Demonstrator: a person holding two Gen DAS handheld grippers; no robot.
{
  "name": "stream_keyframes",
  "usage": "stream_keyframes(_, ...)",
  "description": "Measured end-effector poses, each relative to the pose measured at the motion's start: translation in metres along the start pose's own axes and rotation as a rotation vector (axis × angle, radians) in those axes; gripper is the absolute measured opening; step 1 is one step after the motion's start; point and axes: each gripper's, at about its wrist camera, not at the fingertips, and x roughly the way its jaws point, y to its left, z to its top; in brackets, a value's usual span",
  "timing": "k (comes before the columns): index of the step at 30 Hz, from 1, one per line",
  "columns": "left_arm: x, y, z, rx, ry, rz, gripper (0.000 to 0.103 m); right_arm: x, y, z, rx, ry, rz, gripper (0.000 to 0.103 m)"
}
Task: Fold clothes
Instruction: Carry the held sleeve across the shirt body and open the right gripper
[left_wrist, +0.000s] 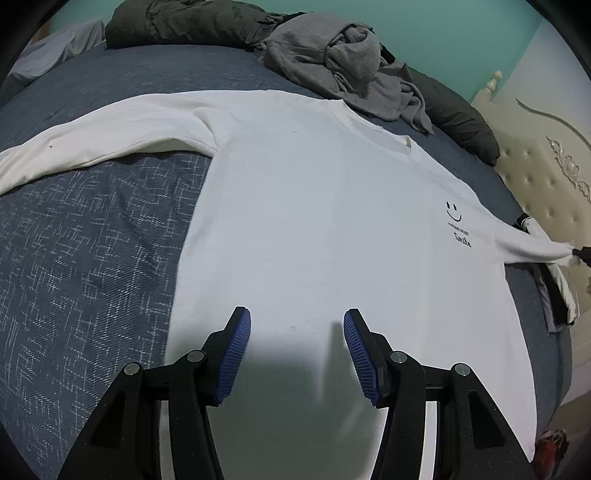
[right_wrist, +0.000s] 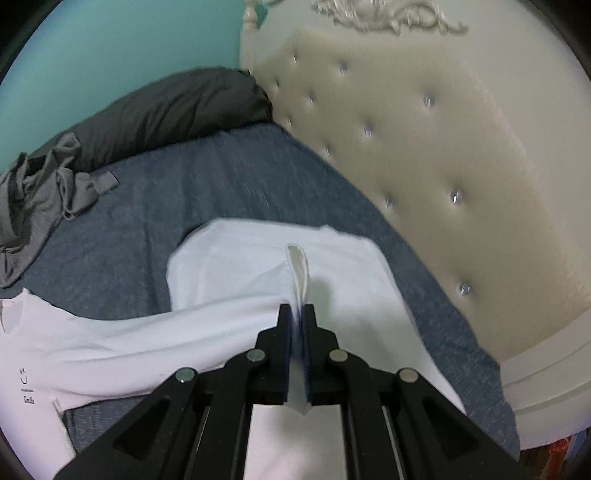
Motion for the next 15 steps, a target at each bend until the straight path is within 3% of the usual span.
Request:
stream_keyframes(7, 0.002, -0.005, 0.002, 0.006, 0.001, -0.006, 0.057, 0.022, -0.023, -0.006, 0.064, 0.035, -0.051, 0.011)
stream_keyframes(9, 0.003, -0.006, 0.002, 0.006, 0.001, -0.011, 0.057, 0.016, -0.035, -0.009, 0.112, 0.017, -0.019, 0.013)
stream_keyframes(11, 0.002, -0.007, 0.002, 0.004, 0.002, -0.018, 0.057, 0.010, -0.043, -0.015, 0.164, -0.006, 0.071, 0.028)
stream_keyframes(12, 0.002, -0.008, 0.002, 0.005, 0.002, -0.021, 0.057, 0.008, -0.044, -0.020, 0.173, -0.008, 0.100, 0.045)
stream_keyframes(13, 0.001, -0.009, 0.002, 0.005, 0.001, -0.025, 0.057, 0.006, -0.044, -0.024, 0.175, -0.006, 0.129, 0.051)
stream_keyframes(15, -0.002, -0.010, 0.002, 0.007, -0.004, -0.032, 0.057, 0.003, -0.044, -0.034, 0.177, -0.009, 0.164, 0.051)
